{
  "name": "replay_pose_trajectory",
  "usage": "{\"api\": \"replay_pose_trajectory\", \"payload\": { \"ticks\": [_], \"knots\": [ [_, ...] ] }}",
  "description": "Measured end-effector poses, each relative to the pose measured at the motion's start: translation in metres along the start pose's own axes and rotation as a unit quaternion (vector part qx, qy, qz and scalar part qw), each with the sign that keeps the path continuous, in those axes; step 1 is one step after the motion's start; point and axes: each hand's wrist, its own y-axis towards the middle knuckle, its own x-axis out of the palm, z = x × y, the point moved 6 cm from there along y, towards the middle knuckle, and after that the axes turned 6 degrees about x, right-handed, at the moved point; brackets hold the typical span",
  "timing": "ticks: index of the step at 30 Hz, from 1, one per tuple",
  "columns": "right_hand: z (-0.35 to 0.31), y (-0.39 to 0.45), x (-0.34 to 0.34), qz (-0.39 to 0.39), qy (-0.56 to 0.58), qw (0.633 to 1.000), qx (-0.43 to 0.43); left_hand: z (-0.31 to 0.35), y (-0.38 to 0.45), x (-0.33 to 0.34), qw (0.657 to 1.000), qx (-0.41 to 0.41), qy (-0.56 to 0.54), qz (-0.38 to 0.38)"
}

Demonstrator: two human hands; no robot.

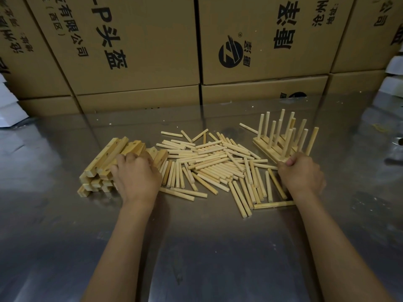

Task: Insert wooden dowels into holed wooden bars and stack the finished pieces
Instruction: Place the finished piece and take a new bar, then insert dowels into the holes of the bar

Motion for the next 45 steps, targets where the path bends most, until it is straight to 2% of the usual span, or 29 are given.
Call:
{"api": "replay_pose_trajectory", "payload": {
  "ticks": [4, 7, 9, 11, 13, 15, 18, 22, 25, 27, 29, 32, 35, 38, 45],
  "knots": [
    [-0.002, -0.004, -0.002, -0.009, -0.001, 1.000, 0.011, 0.001, 0.000, -0.003, 0.998, -0.001, -0.064, 0.004],
    [-0.010, -0.010, -0.008, 0.013, -0.007, 1.000, -0.020, 0.006, -0.001, -0.008, 0.984, 0.008, -0.177, 0.025],
    [-0.025, -0.020, -0.007, 0.001, 0.031, 0.997, -0.068, 0.012, 0.001, -0.009, 0.957, 0.008, -0.289, 0.020],
    [-0.047, -0.038, 0.001, -0.068, 0.107, 0.984, -0.129, 0.022, 0.001, -0.006, 0.917, -0.008, -0.399, -0.019],
    [-0.069, -0.061, 0.010, -0.139, 0.171, 0.958, -0.184, 0.036, -0.002, -0.001, 0.879, -0.016, -0.472, -0.072],
    [-0.081, -0.078, 0.017, -0.174, 0.178, 0.942, -0.224, 0.046, -0.006, 0.002, 0.852, -0.022, -0.516, -0.091],
    [-0.085, -0.092, 0.024, -0.189, 0.100, 0.937, -0.276, 0.052, -0.009, 0.001, 0.838, -0.024, -0.538, -0.089],
    [-0.086, -0.102, 0.033, -0.189, 0.013, 0.919, -0.347, 0.055, -0.013, 0.005, 0.795, -0.040, -0.588, -0.146],
    [-0.085, -0.110, 0.043, -0.208, -0.039, 0.908, -0.361, 0.054, -0.015, 0.012, 0.791, -0.073, -0.583, -0.170],
    [-0.085, -0.111, 0.045, -0.204, -0.048, 0.908, -0.362, 0.050, -0.016, 0.016, 0.764, -0.117, -0.612, -0.169],
    [-0.086, -0.109, 0.040, -0.202, -0.017, 0.913, -0.353, 0.048, -0.016, 0.018, 0.743, -0.138, -0.632, -0.170],
    [-0.088, -0.101, 0.029, -0.211, 0.095, 0.924, -0.303, 0.047, -0.018, 0.017, 0.720, -0.144, -0.651, -0.192],
    [-0.093, -0.102, 0.023, -0.237, 0.205, 0.908, -0.278, 0.051, -0.021, 0.016, 0.701, -0.137, -0.660, -0.234],
    [-0.096, -0.108, 0.021, -0.239, 0.219, 0.897, -0.300, 0.057, -0.023, 0.015, 0.687, -0.120, -0.665, -0.267],
    [-0.096, -0.105, 0.010, -0.186, 0.241, 0.899, -0.313, 0.057, -0.023, 0.014, 0.727, -0.060, -0.629, -0.269]
  ]
}}
